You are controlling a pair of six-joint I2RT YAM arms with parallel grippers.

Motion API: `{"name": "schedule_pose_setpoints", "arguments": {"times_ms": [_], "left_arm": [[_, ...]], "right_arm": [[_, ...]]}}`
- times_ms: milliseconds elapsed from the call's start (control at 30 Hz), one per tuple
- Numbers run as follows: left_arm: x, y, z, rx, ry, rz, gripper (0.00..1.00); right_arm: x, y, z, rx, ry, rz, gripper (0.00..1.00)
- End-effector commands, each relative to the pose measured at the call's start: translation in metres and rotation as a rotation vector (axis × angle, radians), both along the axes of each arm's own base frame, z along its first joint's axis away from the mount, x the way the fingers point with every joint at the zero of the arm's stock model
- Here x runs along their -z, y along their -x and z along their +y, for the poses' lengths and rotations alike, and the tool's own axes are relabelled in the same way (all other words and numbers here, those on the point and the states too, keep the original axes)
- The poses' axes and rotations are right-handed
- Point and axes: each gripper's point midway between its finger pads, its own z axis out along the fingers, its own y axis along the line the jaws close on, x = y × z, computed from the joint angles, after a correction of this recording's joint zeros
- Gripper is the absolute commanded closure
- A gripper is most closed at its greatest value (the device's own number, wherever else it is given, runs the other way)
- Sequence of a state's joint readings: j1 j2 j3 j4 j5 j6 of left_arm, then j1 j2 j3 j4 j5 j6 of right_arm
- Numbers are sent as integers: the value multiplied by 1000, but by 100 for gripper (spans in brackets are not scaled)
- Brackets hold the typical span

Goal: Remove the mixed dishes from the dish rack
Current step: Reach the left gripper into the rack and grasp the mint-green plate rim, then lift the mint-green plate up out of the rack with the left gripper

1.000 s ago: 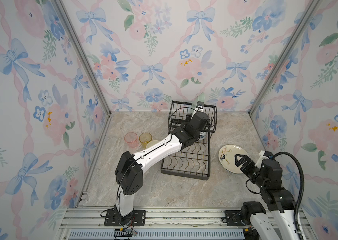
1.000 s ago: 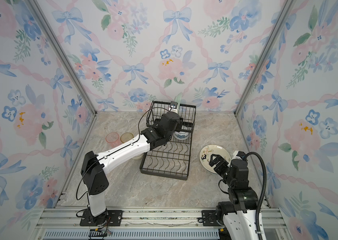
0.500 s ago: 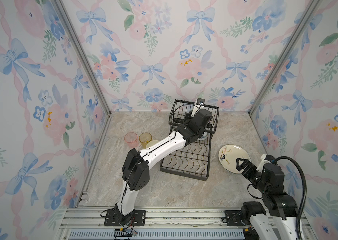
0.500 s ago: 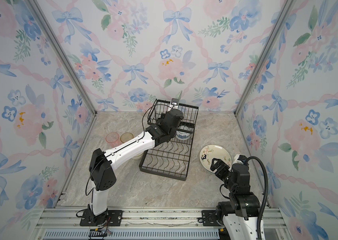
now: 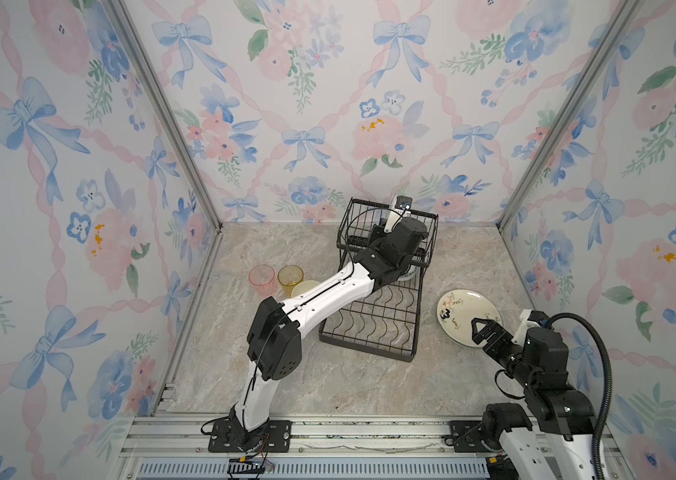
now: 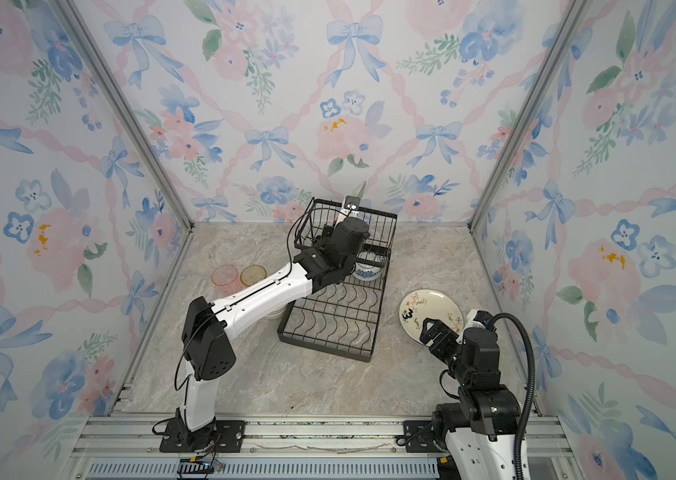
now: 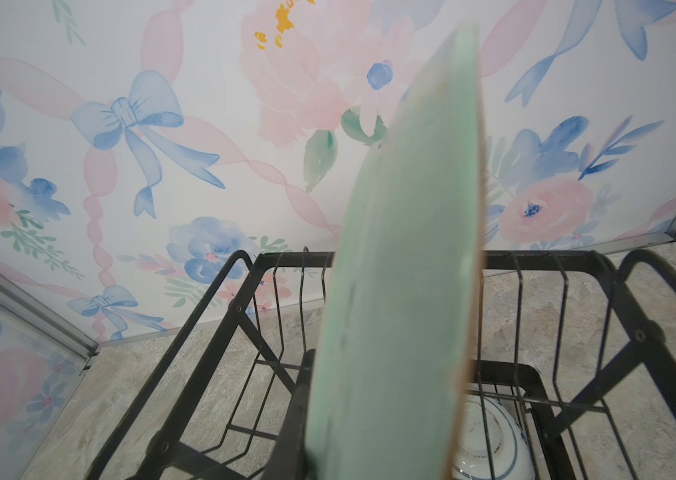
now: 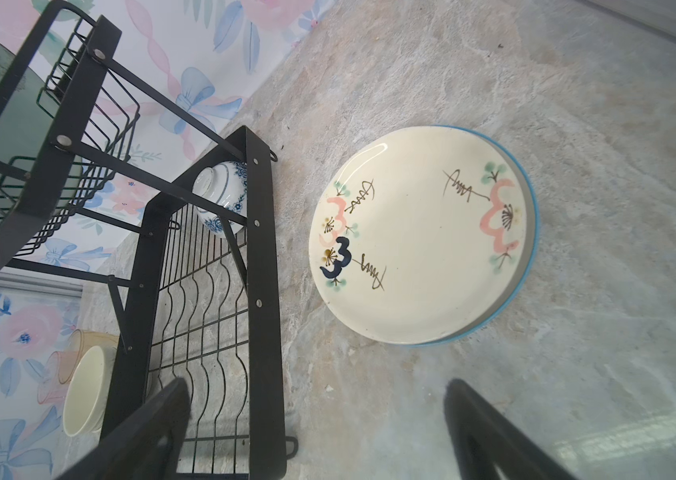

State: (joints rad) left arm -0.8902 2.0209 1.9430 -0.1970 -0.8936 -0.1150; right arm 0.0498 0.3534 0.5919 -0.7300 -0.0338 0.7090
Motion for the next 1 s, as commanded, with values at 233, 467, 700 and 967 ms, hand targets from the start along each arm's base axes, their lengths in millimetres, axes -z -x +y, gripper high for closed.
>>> {"name": "schedule_pose_setpoints", "arguments": {"times_ms": [233,467,700,967], "left_arm": [[-35,3,19,22,47,-40,100],[-58,2,18,30,61,-74,100],[-87,9,28,26,106,-119,100],[-115,21,39,27,140,-171,100]], "right_arm": [[-12,2,9,-58,-9,-28,3],[-20,0,16,-95,-21,-46,3],[-29,-2,22,-136,-26,-69,3],[-45,-4,26,-168,-10,-93,3]]}}
